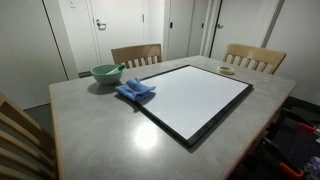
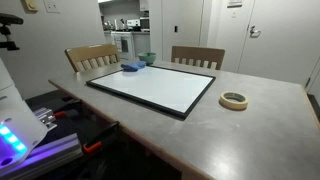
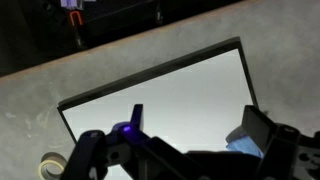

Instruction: Use the blue towel to wipe the white board

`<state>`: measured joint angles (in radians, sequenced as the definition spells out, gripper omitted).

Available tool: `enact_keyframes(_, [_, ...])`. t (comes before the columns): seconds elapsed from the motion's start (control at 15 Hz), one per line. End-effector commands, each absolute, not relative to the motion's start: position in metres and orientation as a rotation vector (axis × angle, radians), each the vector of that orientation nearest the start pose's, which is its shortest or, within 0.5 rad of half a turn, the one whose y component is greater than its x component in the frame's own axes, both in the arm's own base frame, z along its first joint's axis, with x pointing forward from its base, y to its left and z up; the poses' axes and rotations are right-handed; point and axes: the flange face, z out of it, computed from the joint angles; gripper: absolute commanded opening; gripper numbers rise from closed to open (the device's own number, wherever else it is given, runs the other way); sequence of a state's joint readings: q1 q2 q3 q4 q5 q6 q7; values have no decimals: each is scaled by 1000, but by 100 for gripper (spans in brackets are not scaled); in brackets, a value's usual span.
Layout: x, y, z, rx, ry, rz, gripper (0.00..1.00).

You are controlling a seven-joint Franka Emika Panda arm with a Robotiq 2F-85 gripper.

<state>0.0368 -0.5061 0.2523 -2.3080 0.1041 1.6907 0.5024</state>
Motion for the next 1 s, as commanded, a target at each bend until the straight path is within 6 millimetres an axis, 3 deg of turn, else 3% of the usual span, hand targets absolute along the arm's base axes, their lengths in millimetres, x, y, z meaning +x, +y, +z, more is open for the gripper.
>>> enact_keyframes(0.0, [369,131,519,-3171,431,173,100])
enact_keyframes(0.47, [383,133,514,-3224,420,167,100])
enact_keyframes(0.93, [422,146,503,-3325,346,113,100])
